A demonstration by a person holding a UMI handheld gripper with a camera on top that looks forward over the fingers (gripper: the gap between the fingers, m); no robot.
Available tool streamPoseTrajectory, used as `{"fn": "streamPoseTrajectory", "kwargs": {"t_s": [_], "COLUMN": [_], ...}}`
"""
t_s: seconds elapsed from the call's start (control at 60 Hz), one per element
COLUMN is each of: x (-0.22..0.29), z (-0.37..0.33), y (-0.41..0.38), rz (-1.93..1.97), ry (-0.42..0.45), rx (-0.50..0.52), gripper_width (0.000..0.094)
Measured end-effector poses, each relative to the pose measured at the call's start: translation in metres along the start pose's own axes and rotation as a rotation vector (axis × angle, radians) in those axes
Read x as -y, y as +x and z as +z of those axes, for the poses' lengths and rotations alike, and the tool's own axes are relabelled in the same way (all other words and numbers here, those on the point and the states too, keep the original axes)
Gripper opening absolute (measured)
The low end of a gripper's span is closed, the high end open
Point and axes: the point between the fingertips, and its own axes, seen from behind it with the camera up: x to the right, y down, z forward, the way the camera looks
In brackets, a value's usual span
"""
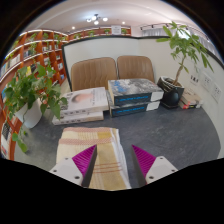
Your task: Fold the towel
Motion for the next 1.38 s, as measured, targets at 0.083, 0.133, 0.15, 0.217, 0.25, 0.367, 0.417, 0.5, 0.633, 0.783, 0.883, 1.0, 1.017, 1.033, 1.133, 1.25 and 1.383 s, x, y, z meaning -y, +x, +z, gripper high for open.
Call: {"fn": "streamPoseTrajectory", "kwargs": {"t_s": [0.083,0.133,0.15,0.217,0.25,0.367,0.417,0.5,0.633,0.783,0.883,1.0,1.017,1.033,1.133,1.25,1.383], "x": [0.005,0.013,0.016,0.029,0.037,0.055,0.056,0.050,0.029,-0.003,-0.018,-0.034,-0.036,-0.039,-0.050,-0.059,-0.062], "z": [-0.005,-0.015,-0.019,-0.040,-0.054,-0.108,-0.133,-0.172,-0.234,-0.286,-0.314,-0.339,-0.341,-0.344,-0.355,-0.366,-0.379], "y": [0.015,0.021,0.023,0.028,0.029,0.020,0.016,0.008,-0.004,-0.014,-0.020,-0.027,-0.027,-0.027,-0.024,-0.020,-0.016], "rz": [0.008,0.018,0.021,0.025,0.031,0.052,0.056,0.063,0.060,0.050,0.032,0.022,0.022,0.022,0.009,-0.007,-0.005], "ry": [0.013,0.032,0.040,0.067,0.088,0.147,0.161,0.181,0.221,0.233,0.242,0.248,0.248,0.246,0.246,0.246,0.260], "rx": [0.013,0.023,0.024,0.027,0.031,0.047,0.046,0.041,0.015,-0.015,-0.026,-0.023,-0.021,-0.019,-0.030,-0.043,-0.047], "gripper_width": [0.0830,0.0839,0.0840,0.0848,0.0849,0.0849,0.0847,0.0847,0.0846,0.0846,0.0846,0.0845,0.0845,0.0845,0.0845,0.0847,0.0846]}}
